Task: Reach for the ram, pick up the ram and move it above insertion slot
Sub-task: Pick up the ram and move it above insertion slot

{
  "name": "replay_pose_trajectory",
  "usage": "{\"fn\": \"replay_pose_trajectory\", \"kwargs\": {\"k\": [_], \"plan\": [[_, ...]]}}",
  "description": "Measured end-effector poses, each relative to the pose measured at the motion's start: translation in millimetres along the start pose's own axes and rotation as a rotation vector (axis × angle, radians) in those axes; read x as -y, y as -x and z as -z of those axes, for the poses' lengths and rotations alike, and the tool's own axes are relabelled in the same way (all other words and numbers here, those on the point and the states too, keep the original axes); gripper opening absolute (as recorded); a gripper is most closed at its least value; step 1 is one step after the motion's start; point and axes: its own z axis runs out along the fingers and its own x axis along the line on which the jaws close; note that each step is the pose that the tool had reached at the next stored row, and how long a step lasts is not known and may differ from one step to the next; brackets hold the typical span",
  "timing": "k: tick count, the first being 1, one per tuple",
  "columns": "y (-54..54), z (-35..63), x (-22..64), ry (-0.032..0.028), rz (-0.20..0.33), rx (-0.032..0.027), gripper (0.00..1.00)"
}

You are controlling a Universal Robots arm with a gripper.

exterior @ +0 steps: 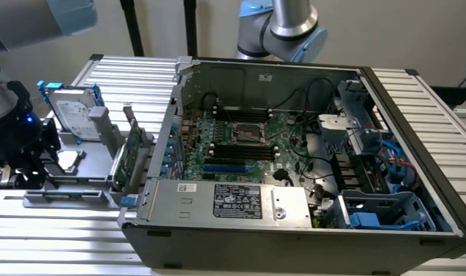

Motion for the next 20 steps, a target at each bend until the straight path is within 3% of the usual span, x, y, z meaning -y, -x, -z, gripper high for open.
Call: {"fn": "replay_pose_trajectory", "kwargs": {"k": [20], "plan": [[-1.7, -36.2, 0.0, 0.0003, 0.004, -0.0002, 0.36]]}}
